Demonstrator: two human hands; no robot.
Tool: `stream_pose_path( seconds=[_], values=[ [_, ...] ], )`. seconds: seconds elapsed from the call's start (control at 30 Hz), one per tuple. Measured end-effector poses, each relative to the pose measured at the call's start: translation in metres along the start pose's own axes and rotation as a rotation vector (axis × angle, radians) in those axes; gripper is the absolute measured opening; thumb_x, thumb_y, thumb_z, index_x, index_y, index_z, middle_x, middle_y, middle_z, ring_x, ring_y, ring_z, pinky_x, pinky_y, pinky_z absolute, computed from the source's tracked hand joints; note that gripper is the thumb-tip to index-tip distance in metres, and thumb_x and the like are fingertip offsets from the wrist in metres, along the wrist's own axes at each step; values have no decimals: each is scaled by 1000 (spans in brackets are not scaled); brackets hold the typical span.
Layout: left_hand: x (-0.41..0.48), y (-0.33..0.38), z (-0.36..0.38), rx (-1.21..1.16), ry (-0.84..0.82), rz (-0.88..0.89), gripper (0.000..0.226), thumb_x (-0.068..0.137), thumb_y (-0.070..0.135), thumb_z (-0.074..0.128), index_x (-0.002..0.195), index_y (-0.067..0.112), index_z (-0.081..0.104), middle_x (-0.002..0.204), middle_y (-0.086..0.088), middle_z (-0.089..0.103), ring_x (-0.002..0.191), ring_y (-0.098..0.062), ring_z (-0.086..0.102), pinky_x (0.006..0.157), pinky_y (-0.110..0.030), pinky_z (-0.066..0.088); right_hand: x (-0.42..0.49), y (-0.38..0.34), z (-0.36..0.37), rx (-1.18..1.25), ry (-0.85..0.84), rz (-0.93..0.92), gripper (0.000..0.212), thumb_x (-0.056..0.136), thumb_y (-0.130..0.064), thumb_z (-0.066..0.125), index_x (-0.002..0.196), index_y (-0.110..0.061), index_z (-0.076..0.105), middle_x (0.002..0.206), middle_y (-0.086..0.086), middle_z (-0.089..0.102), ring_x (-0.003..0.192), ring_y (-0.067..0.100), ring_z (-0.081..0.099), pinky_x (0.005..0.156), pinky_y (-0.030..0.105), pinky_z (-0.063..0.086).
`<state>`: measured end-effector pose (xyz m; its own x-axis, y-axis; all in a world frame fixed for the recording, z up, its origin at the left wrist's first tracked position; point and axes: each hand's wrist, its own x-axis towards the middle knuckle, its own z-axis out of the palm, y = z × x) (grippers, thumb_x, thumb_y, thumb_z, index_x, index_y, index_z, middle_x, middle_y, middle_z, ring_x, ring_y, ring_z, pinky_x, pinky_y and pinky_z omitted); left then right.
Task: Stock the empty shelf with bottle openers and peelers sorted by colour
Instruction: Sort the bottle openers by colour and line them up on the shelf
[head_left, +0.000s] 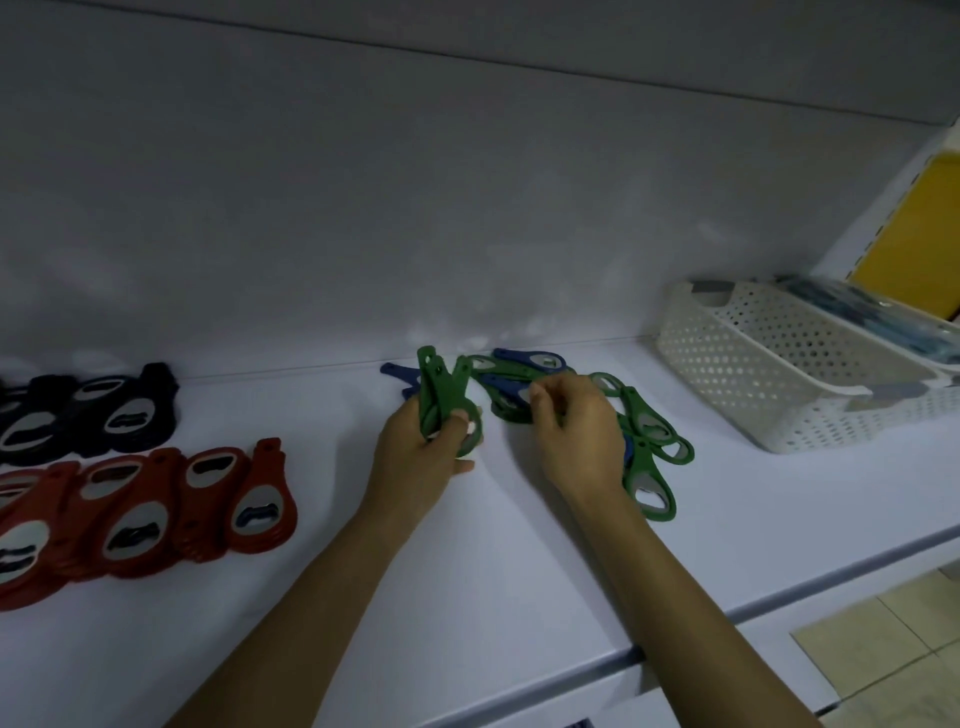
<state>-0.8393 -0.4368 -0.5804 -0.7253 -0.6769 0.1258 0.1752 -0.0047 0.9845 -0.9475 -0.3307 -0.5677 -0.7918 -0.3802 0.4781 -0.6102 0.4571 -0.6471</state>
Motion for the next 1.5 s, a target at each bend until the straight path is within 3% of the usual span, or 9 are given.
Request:
stream_pose_path(
  seconds=[0.2,0.4,0.53,0.67,0.77,0.97,1.07,1.23,1.5],
  values=[
    [2,2,0,26,52,8,20,96,9,43,103,23,55,86,2,69,68,-9,65,46,-17,46,42,-1,15,-420,-312,-82,44,97,-24,43,140,-13,40,135,12,52,123,32,45,100,40,36],
    [2,0,-3,-43,64,-14,23,96,8,42,97,26,57,80,0,69,66,-9,68,51,-19,51,34,3,31,-535,-200,-200,20,90,-20,52,102,-17,68,106,5,63,102,25,53,87,35,34],
    [6,2,-1,-27,41,-30,23,94,9,44,98,29,56,84,1,70,68,-10,68,51,-19,49,28,6,27,-188,-63,-145,17,92,-14,54,97,-12,71,96,7,68,87,23,59,79,32,44],
    [5,3,-1,-33,52,-26,18,95,13,47,96,29,56,85,3,71,66,-7,68,48,-17,48,33,-2,17,560,40,266,13,98,-16,49,97,-13,62,76,4,67,68,17,66,63,28,53],
    [6,4,0,-53,77,-29,11,98,27,45,96,29,56,87,1,70,66,-7,68,47,-17,47,33,-10,11,915,-76,406,14,98,-17,50,97,-16,64,55,1,61,47,11,54,47,24,47],
    [3,6,2,61,-37,-2,13,90,44,52,97,34,58,85,9,70,70,-5,68,49,-16,47,26,-18,10,1054,-439,188,15,90,-6,58,100,-10,69,60,2,63,48,10,52,46,21,45],
    [1,4,1,84,-50,-15,11,94,25,55,98,34,59,84,7,72,70,-10,69,50,-17,48,24,-16,15,851,-382,129,18,91,-7,59,106,-13,69,75,1,71,64,12,65,63,25,56],
    [0,6,0,31,-15,-31,13,93,18,56,98,30,58,81,6,70,66,-6,67,50,-17,49,40,19,15,-415,-201,-39,39,95,-17,45,133,-13,49,122,11,61,115,31,51,98,39,37],
    [-1,8,0,-1,3,-21,13,90,15,60,97,26,61,76,7,71,62,-5,65,47,-17,48,42,24,22,-518,-132,-114,21,93,-15,47,97,-16,67,100,5,65,96,26,51,83,34,30]
  ],
)
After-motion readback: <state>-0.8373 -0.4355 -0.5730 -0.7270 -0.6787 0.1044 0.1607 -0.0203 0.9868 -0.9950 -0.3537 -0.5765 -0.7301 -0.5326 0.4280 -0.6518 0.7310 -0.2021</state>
